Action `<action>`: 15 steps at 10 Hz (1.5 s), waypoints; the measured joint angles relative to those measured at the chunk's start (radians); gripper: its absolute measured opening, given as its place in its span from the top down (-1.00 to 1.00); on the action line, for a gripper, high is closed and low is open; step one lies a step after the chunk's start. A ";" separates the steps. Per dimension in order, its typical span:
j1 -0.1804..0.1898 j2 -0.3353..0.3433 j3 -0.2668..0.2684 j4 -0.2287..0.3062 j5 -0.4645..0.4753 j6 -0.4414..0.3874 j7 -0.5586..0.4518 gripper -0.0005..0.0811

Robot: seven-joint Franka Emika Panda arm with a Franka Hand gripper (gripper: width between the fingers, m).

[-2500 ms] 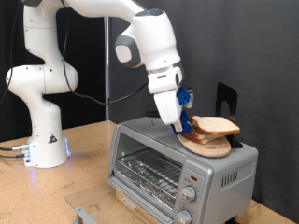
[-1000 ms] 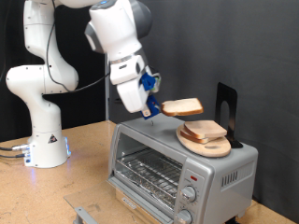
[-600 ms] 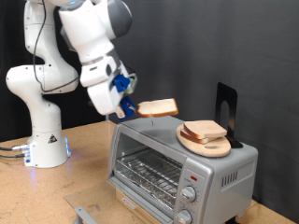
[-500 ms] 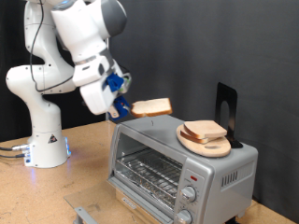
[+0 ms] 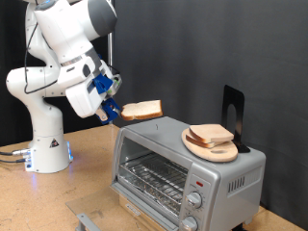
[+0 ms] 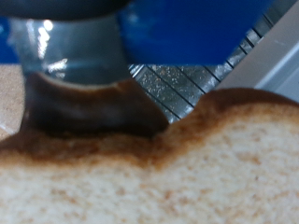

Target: Make a piece of toast with the oven

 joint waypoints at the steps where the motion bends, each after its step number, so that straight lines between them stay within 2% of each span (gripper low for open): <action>1: 0.000 0.005 0.003 -0.029 -0.002 0.038 -0.006 0.03; 4: -0.001 0.065 0.012 -0.109 -0.012 0.182 -0.011 0.03; 8: -0.002 0.176 0.003 -0.144 -0.011 0.313 -0.072 0.03; 12: -0.003 0.254 -0.002 -0.150 -0.011 0.382 -0.088 0.03; 14: -0.003 0.266 -0.002 -0.147 -0.011 0.385 -0.088 0.03; 15: -0.003 0.267 -0.001 -0.149 -0.041 0.385 -0.075 0.03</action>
